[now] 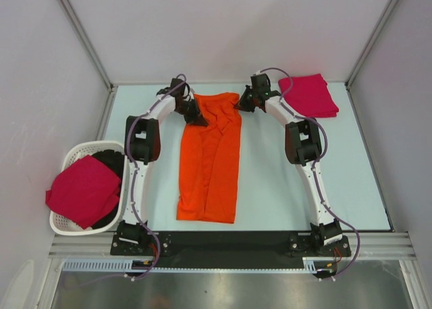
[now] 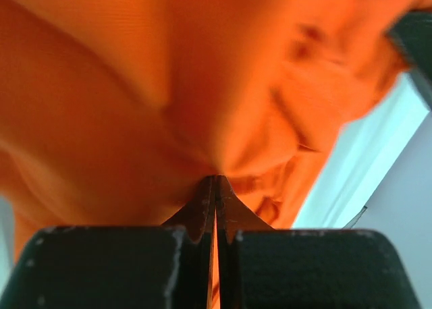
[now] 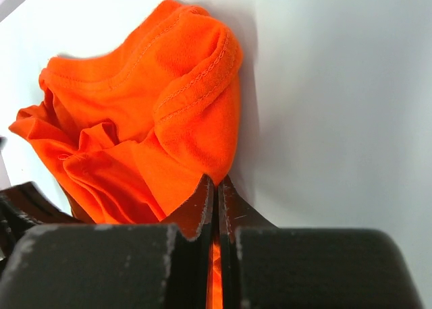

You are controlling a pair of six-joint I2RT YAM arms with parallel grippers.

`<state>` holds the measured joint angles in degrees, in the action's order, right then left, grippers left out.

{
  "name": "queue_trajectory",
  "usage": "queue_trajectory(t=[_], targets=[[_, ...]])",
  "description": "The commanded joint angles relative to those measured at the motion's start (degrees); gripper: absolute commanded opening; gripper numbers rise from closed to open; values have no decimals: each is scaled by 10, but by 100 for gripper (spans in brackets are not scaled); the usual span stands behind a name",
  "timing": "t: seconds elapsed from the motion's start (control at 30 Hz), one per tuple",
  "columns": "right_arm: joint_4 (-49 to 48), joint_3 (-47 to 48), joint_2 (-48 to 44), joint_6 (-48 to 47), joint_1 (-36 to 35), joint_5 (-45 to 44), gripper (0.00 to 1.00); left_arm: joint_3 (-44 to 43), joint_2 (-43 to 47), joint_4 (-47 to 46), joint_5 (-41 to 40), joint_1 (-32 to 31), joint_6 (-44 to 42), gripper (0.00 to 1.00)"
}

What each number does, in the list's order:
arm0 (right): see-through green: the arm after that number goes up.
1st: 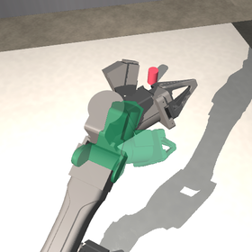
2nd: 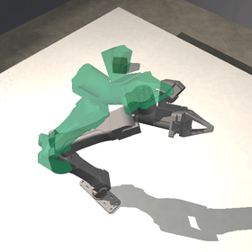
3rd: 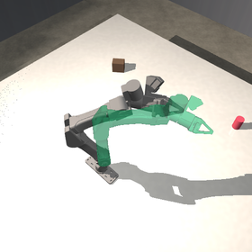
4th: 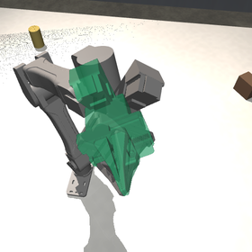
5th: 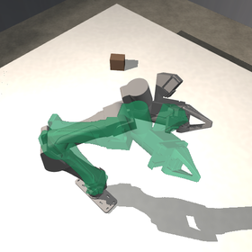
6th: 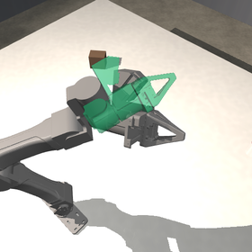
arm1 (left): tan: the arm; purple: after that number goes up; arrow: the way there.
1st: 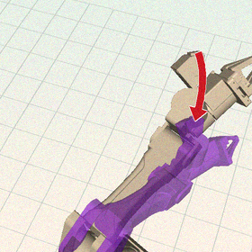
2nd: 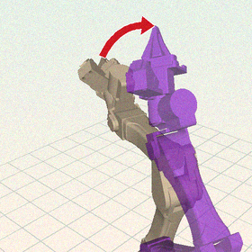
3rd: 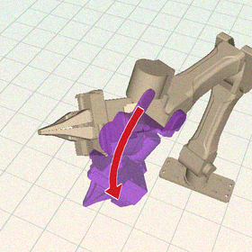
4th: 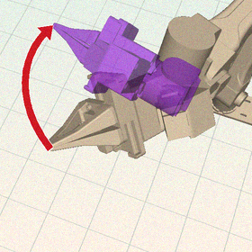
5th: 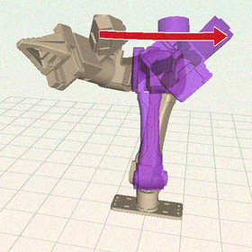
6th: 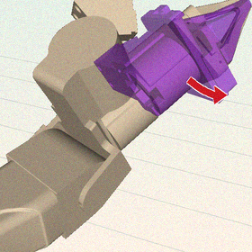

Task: Fold and stack the t-shirts
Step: Rotate the tshirt 90 degrees

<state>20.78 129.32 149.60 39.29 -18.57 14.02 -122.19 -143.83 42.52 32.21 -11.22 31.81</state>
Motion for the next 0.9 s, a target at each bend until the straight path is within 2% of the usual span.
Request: queue_trajectory(t=[0.0, 0.47, 0.73, 0.77, 0.83, 0.87], targets=[[1, 1, -6, -3, 5, 9, 0, -11, -22, 5, 29, -7, 11, 0], [7, 26, 12, 1, 13, 14, 0, 38, -7, 29, 19, -33, -10, 0], [15, 49, 24, -12, 20, 18, 0, 27, -10, 34, 13, -32, -11, 0], [21, 50, 23, -15, 21, 21, 7, 27, -11, 34, 15, -32, -11, 0], [24, 52, 17, -21, 27, 42, 31, 27, -8, 30, 23, -32, -11, 0], [26, 50, 11, -26, 30, 51, 46, 27, -5, 27, 30, -32, -14, 0]])
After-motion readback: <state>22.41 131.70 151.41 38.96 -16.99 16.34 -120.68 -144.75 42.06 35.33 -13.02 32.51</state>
